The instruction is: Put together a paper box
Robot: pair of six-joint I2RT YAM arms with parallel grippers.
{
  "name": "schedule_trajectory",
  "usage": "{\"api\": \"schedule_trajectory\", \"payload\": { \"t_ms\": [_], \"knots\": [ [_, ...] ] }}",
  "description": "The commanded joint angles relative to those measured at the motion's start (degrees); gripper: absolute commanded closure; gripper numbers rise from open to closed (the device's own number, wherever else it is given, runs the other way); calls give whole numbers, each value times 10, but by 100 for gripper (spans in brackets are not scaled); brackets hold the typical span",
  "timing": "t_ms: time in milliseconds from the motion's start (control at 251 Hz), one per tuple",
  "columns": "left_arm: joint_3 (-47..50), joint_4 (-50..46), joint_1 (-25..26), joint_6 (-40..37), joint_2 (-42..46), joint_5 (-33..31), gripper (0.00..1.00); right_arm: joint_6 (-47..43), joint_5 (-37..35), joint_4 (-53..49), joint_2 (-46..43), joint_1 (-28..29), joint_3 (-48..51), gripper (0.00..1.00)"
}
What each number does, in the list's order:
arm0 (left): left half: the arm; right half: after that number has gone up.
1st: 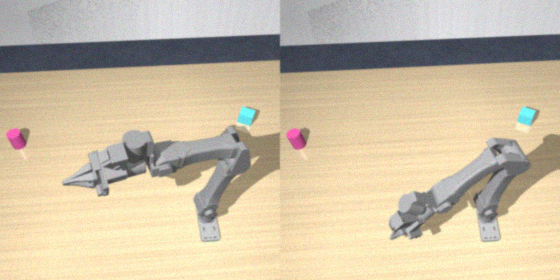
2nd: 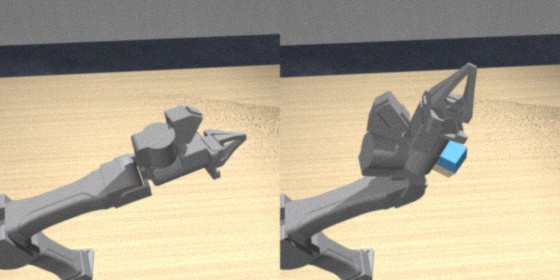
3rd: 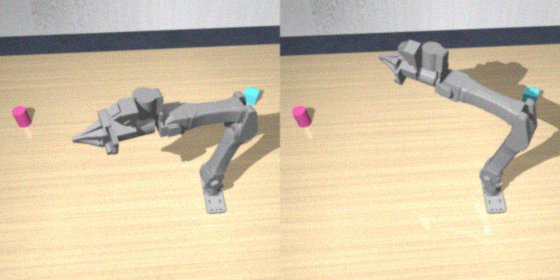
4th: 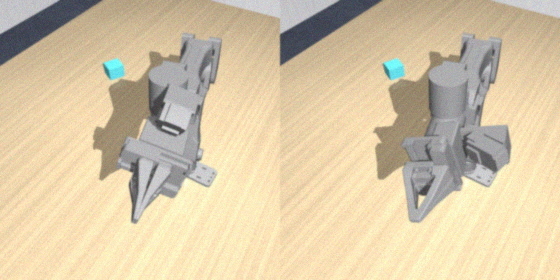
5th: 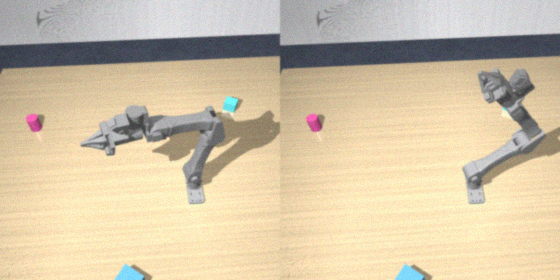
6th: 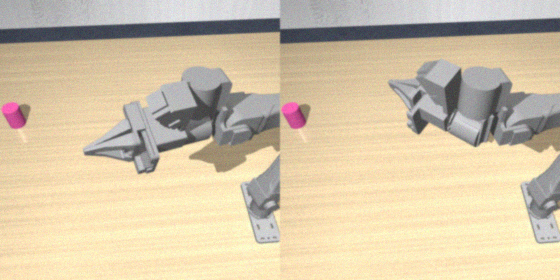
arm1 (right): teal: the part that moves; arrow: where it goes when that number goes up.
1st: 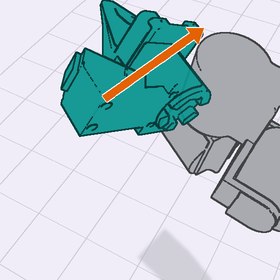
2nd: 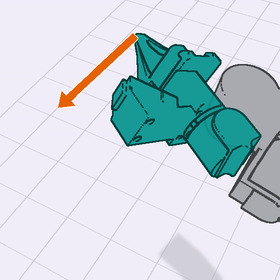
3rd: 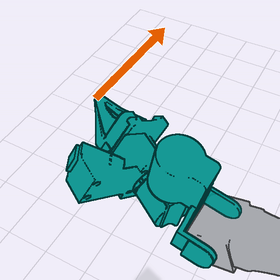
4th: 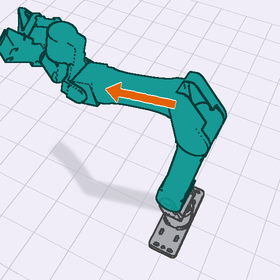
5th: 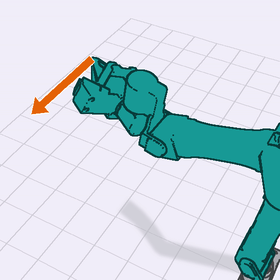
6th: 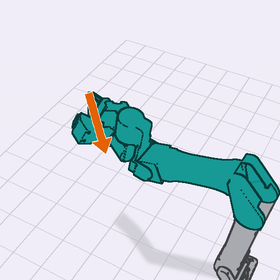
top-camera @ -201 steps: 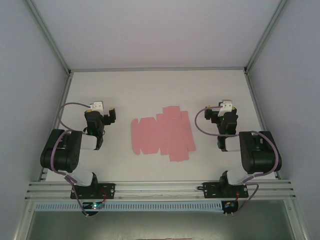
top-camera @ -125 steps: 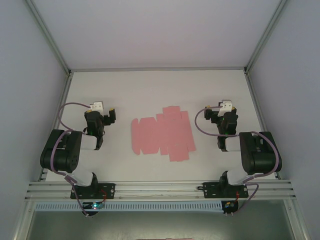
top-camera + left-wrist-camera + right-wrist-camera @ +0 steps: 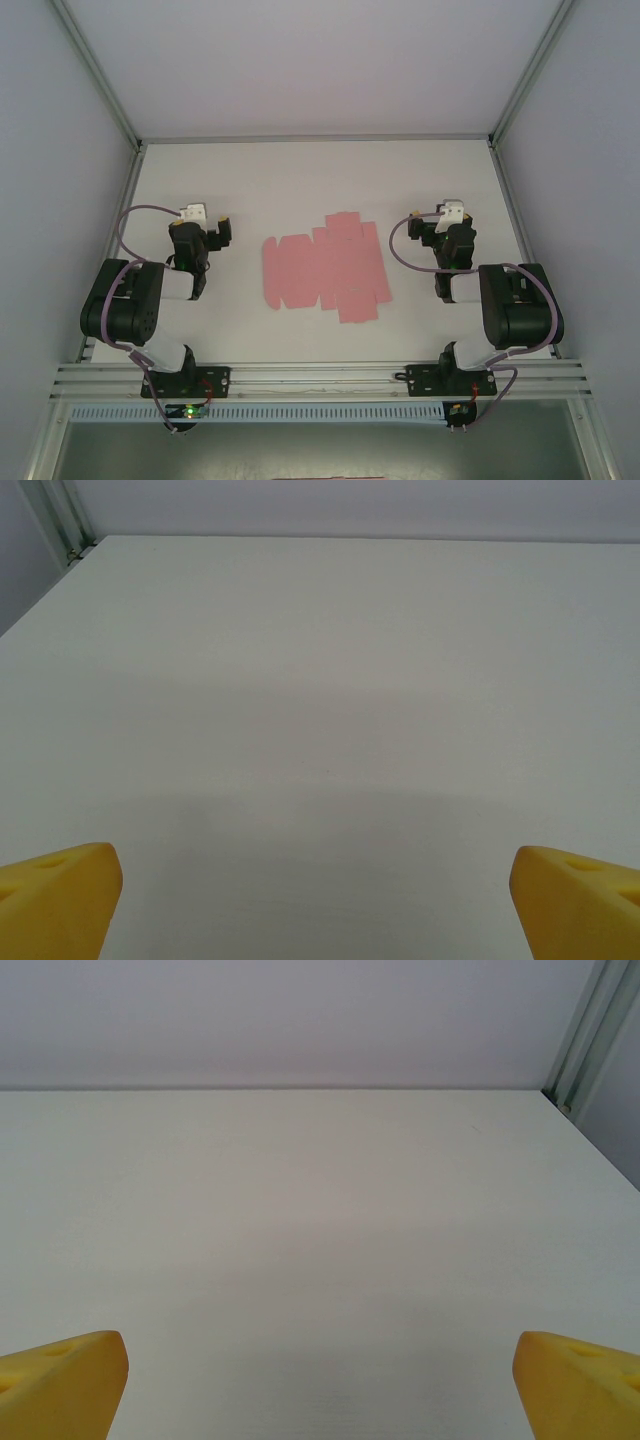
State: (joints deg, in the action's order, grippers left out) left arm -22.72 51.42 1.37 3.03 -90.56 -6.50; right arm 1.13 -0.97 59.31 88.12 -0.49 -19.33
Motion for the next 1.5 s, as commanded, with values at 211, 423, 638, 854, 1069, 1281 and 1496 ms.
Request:
{"api": "schedule_trajectory", "payload": {
  "t_ms": [211, 423, 638, 854, 1069, 1281, 1496],
  "knots": [
    [-140, -388, -4, 52, 148, 8, 0, 10, -74, -262, -150, 37, -69, 2],
    [-154, -554, 89, 206, 243, 63, 0, 134, -74, -501, -211, 138, -129, 6],
    [-172, -699, 234, 292, 220, 33, 0, 233, 2, -526, -174, 219, -133, 25],
    [-134, -653, 247, 365, 196, 108, 0, 263, 49, -511, -62, 266, -180, 46],
    [-118, -601, 246, 383, 179, 163, 0, 314, 64, -461, 37, 262, -156, 55],
    [-111, -494, 246, 407, 93, 255, 0, 329, 87, -423, 73, 251, -121, 56],
    [-105, -411, 246, 423, 67, 306, 13, 333, 110, -409, 103, 245, -109, 60]
  ]
}}
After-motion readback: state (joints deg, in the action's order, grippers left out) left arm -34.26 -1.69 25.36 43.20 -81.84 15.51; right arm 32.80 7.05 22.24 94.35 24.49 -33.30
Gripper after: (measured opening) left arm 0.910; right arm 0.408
